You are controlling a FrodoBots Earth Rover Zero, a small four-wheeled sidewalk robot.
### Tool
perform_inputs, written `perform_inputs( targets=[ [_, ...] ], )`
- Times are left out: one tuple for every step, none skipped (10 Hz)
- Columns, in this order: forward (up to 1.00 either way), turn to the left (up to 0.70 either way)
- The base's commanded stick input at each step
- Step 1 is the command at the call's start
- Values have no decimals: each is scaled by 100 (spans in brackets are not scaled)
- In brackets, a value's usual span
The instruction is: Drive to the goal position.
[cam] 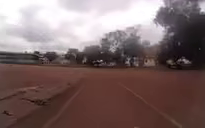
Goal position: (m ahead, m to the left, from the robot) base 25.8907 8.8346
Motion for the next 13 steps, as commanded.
perform_inputs(
  targets=[
    [100,0],
    [100,0],
    [100,0],
    [100,0],
    [100,0],
    [100,0],
    [100,0],
    [100,0],
    [100,0],
    [100,0],
    [100,0],
    [100,0],
    [100,0]
  ],
)
